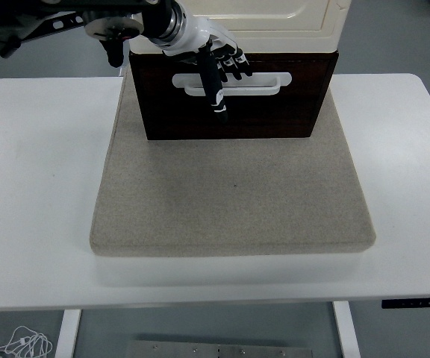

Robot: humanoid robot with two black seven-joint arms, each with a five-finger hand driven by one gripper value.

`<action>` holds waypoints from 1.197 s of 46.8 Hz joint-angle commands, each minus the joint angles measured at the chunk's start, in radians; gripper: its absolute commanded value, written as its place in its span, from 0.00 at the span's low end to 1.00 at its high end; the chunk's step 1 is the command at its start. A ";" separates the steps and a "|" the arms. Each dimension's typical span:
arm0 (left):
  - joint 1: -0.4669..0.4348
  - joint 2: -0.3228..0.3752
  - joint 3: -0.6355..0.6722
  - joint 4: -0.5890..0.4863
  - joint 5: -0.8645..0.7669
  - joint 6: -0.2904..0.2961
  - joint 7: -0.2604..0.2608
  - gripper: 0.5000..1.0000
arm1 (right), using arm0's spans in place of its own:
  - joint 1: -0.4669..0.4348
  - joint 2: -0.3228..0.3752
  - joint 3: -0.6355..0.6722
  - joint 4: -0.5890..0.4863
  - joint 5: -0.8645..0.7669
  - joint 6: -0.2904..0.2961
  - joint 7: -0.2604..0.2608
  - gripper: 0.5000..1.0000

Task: Open the drawer under the combination cabinet

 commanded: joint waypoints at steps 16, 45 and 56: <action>0.007 -0.014 -0.002 0.017 0.017 0.014 0.001 1.00 | -0.001 0.000 0.000 0.000 0.000 0.000 0.000 0.85; 0.027 -0.020 -0.005 0.029 0.023 0.015 0.009 1.00 | -0.001 0.000 0.000 0.000 0.000 0.000 0.000 0.85; 0.034 -0.039 -0.005 0.029 0.023 0.015 0.011 1.00 | 0.001 0.000 0.000 0.000 0.000 0.000 0.000 0.85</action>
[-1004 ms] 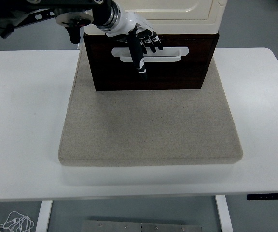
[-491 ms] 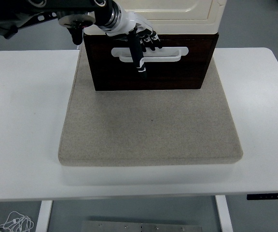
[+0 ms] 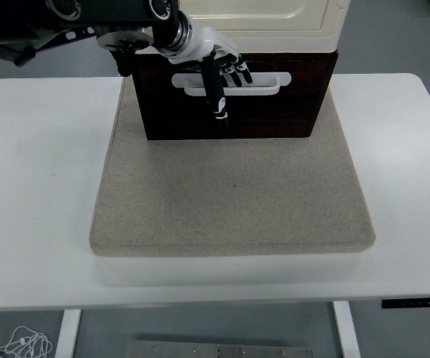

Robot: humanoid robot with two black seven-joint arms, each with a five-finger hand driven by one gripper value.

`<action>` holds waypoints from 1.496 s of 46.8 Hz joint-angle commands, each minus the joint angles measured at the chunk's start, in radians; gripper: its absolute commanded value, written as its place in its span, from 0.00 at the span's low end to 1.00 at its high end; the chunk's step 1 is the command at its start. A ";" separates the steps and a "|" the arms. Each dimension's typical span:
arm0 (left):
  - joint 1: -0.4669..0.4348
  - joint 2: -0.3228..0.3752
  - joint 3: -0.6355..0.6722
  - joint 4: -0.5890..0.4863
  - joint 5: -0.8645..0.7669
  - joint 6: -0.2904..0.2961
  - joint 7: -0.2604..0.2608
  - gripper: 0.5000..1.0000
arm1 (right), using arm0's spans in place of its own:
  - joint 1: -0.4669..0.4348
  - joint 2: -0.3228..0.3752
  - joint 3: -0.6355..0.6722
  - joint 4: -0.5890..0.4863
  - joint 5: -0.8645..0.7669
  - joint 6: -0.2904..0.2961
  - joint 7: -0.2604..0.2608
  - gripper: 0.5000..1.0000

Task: Open the drawer under the combination cabinet

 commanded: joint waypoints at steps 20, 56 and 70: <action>0.016 -0.014 0.000 0.017 0.000 0.002 -0.001 1.00 | 0.001 0.000 0.000 0.000 0.000 0.000 0.000 0.85; 0.009 -0.014 -0.006 0.011 0.003 -0.063 -0.001 1.00 | 0.001 0.000 0.000 0.000 0.000 0.000 0.000 0.85; -0.005 -0.008 -0.008 0.010 0.003 -0.136 -0.001 1.00 | 0.001 0.000 0.000 0.000 0.000 0.000 0.000 0.85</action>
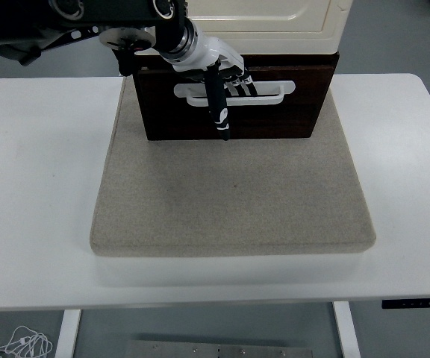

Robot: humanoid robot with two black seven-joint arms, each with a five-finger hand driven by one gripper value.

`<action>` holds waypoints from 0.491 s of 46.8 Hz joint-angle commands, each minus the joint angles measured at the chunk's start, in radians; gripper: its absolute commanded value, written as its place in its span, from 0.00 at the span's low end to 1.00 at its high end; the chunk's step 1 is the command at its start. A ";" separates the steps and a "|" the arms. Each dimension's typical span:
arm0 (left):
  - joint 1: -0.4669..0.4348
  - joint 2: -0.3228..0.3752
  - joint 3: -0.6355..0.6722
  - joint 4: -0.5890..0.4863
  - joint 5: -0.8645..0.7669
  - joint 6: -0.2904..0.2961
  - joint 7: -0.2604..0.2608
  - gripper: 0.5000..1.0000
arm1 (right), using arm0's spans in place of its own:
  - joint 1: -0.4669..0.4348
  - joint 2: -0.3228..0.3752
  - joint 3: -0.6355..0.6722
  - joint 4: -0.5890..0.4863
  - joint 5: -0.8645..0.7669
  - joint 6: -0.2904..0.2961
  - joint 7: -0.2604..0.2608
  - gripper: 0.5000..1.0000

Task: Open the drawer under the combination cabinet

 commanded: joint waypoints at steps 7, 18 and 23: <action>-0.017 0.008 -0.002 0.000 0.001 -0.063 0.000 1.00 | 0.000 0.000 0.000 0.000 0.000 0.000 0.000 0.85; -0.033 0.011 -0.003 -0.002 0.001 -0.109 0.000 1.00 | 0.000 0.000 0.000 0.000 0.000 0.000 0.000 0.85; -0.041 0.011 -0.003 -0.002 0.003 -0.124 0.000 1.00 | 0.000 0.000 0.000 0.000 0.000 0.000 0.000 0.85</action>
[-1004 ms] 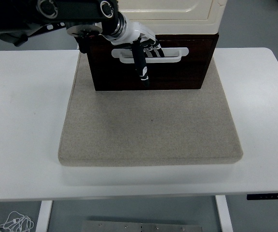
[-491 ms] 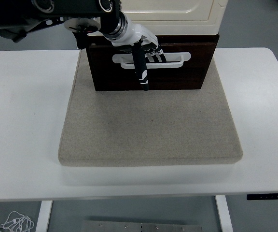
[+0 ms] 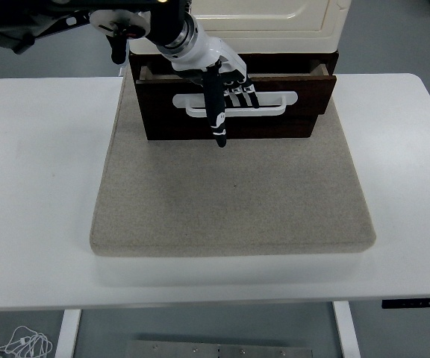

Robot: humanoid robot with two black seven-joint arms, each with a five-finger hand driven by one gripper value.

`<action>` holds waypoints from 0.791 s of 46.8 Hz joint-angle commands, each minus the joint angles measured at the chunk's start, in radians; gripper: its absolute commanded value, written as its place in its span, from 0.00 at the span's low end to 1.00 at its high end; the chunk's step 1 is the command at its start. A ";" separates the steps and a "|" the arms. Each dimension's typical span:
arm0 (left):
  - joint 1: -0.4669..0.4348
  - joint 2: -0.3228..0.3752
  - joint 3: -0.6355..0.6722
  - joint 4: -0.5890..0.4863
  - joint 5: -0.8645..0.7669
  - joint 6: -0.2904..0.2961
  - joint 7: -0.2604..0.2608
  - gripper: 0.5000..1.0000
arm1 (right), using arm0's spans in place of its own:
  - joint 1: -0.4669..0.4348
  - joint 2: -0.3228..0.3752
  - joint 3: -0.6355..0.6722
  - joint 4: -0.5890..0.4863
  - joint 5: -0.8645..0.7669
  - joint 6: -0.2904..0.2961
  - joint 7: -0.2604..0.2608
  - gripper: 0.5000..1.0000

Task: Open the drawer under the combination cabinet

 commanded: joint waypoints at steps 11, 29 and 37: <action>-0.009 0.000 -0.008 -0.010 0.001 -0.027 0.000 1.00 | 0.001 0.000 0.000 0.000 0.000 0.000 0.000 0.85; -0.022 -0.003 -0.023 -0.024 0.001 -0.038 0.000 1.00 | -0.001 0.000 0.000 0.000 0.000 0.000 0.000 0.85; -0.023 -0.003 -0.025 -0.033 0.002 -0.044 0.000 1.00 | 0.001 0.000 0.000 0.000 0.000 0.000 0.000 0.85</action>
